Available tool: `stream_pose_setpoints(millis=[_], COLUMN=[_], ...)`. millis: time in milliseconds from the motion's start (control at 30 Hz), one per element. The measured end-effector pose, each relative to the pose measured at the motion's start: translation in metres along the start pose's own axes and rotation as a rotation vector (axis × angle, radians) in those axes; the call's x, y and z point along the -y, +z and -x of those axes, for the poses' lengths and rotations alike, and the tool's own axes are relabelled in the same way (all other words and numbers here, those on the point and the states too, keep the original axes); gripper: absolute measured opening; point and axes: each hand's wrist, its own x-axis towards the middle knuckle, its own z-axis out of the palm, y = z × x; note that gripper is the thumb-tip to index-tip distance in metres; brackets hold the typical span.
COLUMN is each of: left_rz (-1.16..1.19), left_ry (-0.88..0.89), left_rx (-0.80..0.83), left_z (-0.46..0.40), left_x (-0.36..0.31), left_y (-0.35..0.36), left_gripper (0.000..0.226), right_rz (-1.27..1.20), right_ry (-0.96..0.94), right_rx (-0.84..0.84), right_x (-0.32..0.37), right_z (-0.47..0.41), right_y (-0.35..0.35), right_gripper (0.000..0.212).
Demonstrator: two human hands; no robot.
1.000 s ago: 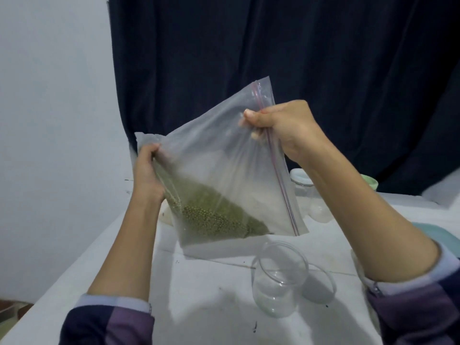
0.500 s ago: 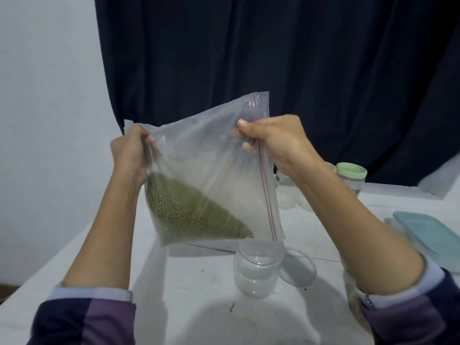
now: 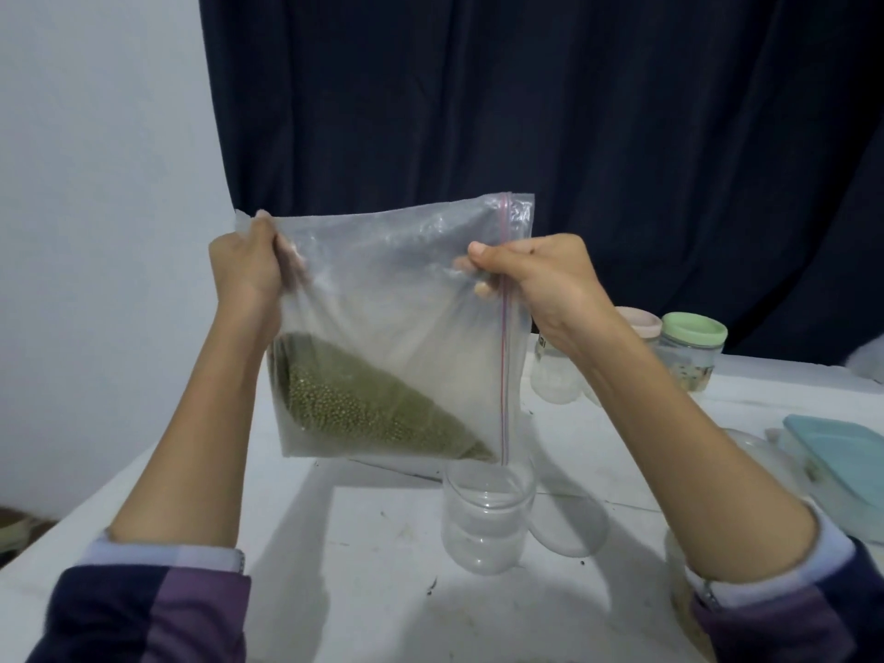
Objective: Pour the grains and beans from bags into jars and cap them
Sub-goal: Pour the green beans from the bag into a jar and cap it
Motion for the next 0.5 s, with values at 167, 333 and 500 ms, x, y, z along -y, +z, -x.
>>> stream_pose_setpoints(millis=[167,333,500], left_rz=[-0.054,-0.127,-0.126], left_ry=[0.054,0.080,0.106], left_rx=[-0.044,-0.123,-0.137], left_z=[0.010,0.010,0.012], left_x=[-0.003,-0.002,-0.001], left_y=[0.006,0.008,0.012], left_gripper=[0.055,0.043,0.045], right_rz=[0.114,0.176,0.177], right_ry=[-0.006,-0.016,-0.023], right_rx=[0.092,0.175,0.159], right_x=[-0.001,0.000,-0.003], right_z=[-0.002,-0.004,-0.004], right_y=[-0.010,-0.014,-0.016], right_gripper=[0.016,0.024,0.021])
